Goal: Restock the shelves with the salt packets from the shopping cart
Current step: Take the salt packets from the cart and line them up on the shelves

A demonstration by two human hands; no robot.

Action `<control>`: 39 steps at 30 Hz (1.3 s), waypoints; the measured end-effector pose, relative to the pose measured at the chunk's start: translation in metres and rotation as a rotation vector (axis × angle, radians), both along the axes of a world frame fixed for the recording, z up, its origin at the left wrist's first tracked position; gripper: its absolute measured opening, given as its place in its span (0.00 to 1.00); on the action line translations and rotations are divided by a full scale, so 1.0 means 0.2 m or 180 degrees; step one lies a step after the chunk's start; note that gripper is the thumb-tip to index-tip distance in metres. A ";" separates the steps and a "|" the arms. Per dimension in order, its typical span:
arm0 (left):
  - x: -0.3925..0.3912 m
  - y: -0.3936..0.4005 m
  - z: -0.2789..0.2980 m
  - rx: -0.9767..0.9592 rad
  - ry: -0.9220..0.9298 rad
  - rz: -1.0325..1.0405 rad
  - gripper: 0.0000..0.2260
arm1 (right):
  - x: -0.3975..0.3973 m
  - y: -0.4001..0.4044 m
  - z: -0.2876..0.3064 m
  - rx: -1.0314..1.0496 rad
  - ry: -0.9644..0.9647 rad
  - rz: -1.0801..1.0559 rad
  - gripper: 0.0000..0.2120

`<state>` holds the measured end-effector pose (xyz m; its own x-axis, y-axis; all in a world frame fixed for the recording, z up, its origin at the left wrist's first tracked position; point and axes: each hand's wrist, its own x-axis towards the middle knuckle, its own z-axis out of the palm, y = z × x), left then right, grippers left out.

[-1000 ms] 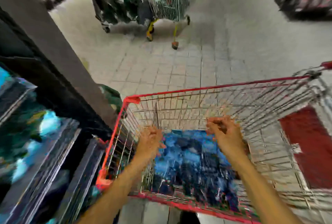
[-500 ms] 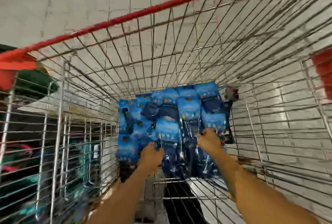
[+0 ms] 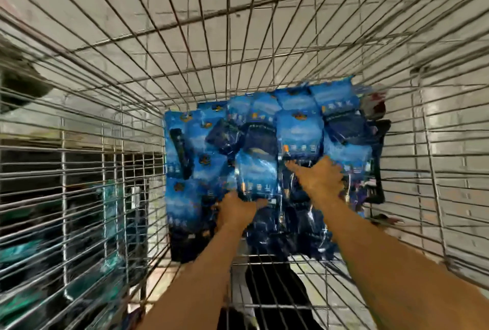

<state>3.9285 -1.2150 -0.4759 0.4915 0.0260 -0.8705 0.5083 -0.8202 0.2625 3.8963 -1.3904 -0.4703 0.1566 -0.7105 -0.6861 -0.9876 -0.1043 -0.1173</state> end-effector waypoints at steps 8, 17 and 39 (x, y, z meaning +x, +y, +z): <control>-0.01 0.10 0.08 -0.0550 0.0233 0.0354 0.16 | -0.07 0.08 0.08 0.0974 -0.1040 -0.0920 0.34; 0.07 0.27 0.70 -0.0779 0.0242 0.0538 0.36 | -0.22 0.03 0.73 0.1651 -0.1422 -0.1176 0.17; -0.28 1.37 2.89 -0.2854 -0.2574 0.2072 0.26 | -0.24 0.99 2.77 0.2056 -0.3932 0.1074 0.18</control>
